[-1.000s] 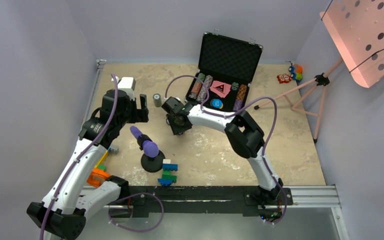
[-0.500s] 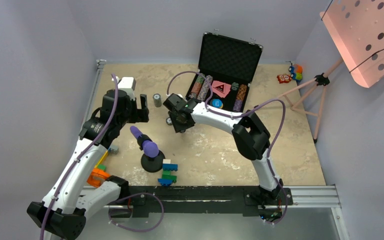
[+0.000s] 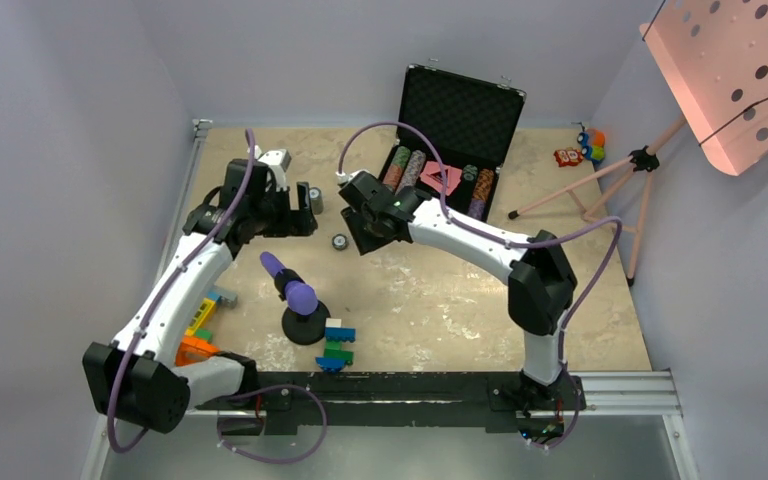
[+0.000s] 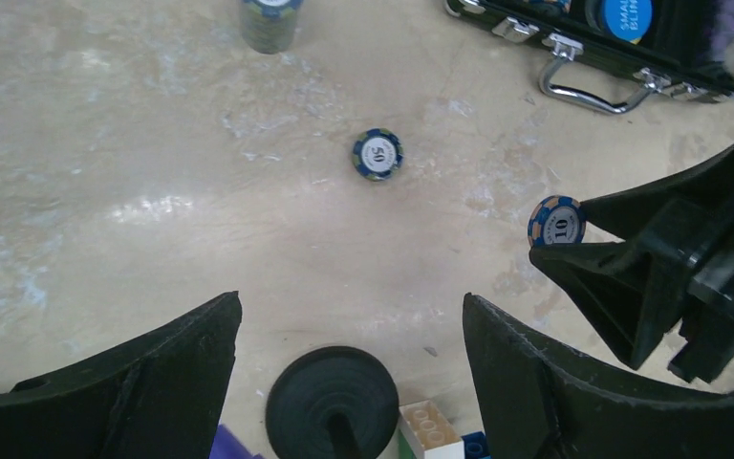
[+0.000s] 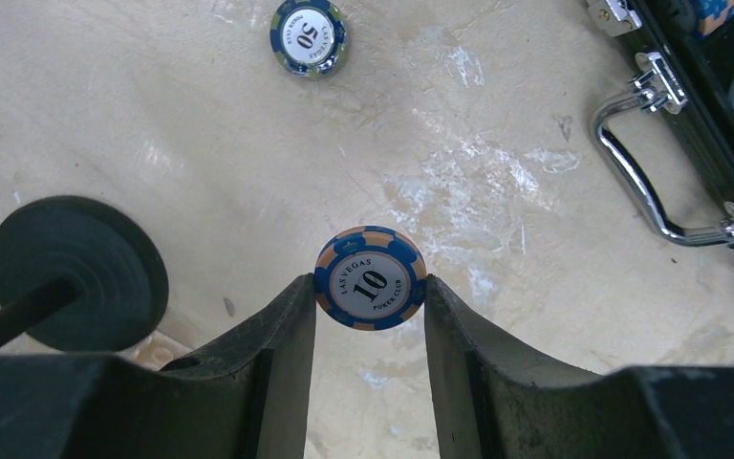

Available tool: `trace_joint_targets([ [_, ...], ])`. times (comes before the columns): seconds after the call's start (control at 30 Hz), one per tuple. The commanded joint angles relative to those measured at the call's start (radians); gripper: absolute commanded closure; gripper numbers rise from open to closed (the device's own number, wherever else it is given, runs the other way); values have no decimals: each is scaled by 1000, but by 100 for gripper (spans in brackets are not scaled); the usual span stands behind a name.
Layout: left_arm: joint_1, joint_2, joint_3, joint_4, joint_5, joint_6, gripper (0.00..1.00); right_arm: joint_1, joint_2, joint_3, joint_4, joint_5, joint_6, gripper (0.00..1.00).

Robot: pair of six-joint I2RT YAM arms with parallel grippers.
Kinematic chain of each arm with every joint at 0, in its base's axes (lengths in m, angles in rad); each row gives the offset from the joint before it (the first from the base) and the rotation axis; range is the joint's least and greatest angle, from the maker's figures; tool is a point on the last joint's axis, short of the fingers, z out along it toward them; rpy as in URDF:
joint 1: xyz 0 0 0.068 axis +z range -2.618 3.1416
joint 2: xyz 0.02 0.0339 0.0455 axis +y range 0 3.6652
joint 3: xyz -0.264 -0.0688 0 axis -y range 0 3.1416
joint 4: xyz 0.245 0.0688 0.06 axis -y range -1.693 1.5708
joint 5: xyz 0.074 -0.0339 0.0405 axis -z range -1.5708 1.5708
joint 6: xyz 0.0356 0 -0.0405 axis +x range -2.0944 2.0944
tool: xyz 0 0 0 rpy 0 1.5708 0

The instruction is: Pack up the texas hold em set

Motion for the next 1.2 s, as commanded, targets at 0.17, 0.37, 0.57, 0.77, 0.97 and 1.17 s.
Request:
trace_joint_targets([
  [0.17,18,186,104,42,403,-73,16,-7,-170,-47,-12,-119,-215,100],
  [0.37,17,264,82,143,626,-164,22,-7,-205,-58,-25,-161,-292,100],
  [0.57,14,313,40,230,753,-235,26,-5,-212,-52,-29,-199,-318,100],
  [0.77,5,346,20,250,806,-251,31,-5,-212,-34,-31,-195,-324,100],
  [0.97,-4,371,13,263,836,-270,39,-3,-217,-23,-27,-203,-328,100],
  [1.17,-22,399,16,271,847,-283,46,0,-216,-16,-21,-208,-333,100],
])
